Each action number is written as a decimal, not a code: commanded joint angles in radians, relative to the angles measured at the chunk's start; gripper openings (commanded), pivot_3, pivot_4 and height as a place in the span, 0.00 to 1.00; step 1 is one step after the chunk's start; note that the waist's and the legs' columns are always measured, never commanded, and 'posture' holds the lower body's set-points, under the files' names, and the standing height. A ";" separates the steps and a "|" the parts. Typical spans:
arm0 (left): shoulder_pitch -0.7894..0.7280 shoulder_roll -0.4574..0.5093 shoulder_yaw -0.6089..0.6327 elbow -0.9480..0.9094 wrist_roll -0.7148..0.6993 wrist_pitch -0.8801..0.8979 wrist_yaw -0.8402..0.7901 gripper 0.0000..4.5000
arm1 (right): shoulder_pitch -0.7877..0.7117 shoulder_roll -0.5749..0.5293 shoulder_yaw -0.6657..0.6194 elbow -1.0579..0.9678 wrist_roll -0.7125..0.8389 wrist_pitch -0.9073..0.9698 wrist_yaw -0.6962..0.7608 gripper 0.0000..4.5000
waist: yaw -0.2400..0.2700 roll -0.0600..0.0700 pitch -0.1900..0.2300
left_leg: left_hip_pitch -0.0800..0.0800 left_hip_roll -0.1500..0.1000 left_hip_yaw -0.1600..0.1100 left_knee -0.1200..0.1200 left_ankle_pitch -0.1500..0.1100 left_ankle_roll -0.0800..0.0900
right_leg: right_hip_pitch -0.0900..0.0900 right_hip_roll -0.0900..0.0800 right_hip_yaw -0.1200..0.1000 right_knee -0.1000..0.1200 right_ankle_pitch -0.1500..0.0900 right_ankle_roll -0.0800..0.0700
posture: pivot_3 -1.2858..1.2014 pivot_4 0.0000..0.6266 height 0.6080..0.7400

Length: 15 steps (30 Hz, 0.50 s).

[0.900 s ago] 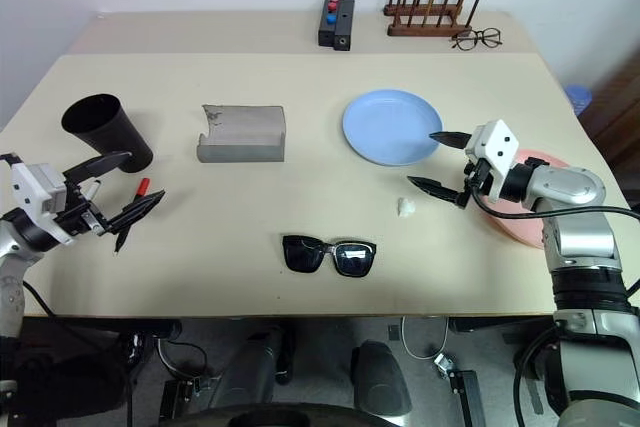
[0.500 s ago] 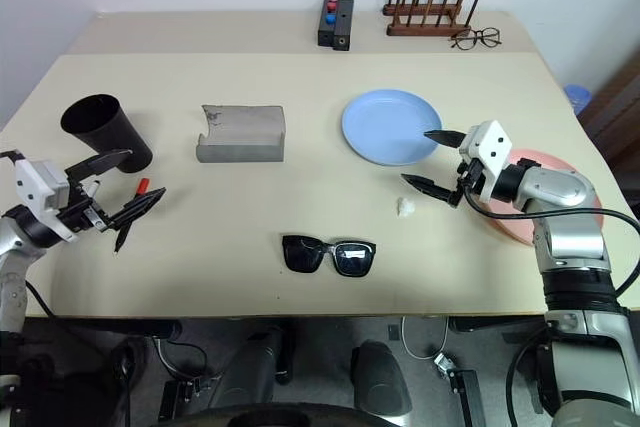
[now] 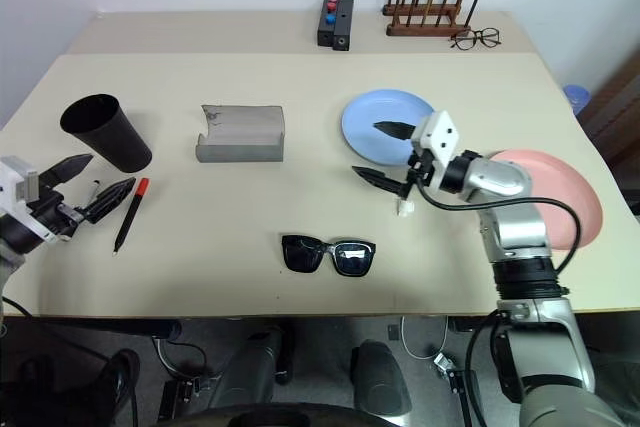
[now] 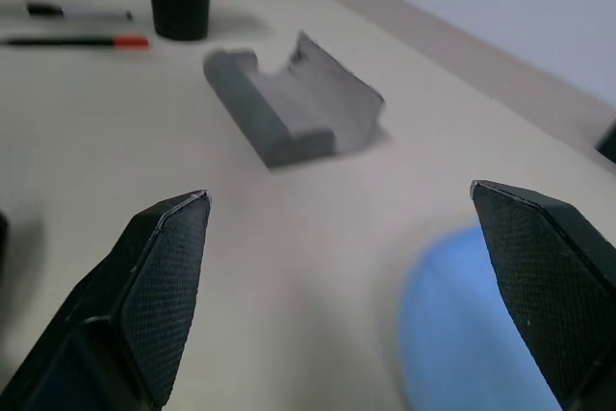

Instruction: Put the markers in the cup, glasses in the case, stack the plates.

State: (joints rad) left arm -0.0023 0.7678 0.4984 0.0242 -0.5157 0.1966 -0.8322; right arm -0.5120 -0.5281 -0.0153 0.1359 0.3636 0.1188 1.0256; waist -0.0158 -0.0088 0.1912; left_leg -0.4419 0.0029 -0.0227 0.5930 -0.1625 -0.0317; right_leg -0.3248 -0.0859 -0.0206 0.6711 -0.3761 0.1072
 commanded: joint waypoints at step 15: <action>0.090 0.159 0.219 0.103 0.022 0.330 0.184 1.00 | -0.043 0.059 0.114 -0.338 0.125 0.471 -0.160 0.98 | 0.004 -0.001 -0.001 | -0.001 0.004 0.004 -0.001 -0.001 -0.001 | -0.010 -0.001 0.007 0.000 0.002 -0.004 | 0.52 0.24 1.00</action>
State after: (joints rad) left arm 0.1165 0.8912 0.7189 0.0829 -0.5295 0.5202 -0.6748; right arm -0.5401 -0.4778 0.0941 -0.1563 0.4920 0.6045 0.8687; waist -0.0121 -0.0101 0.1904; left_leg -0.4428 0.0065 -0.0181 0.5916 -0.1633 -0.0324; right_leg -0.3350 -0.0870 -0.0135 0.6706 -0.3743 0.1034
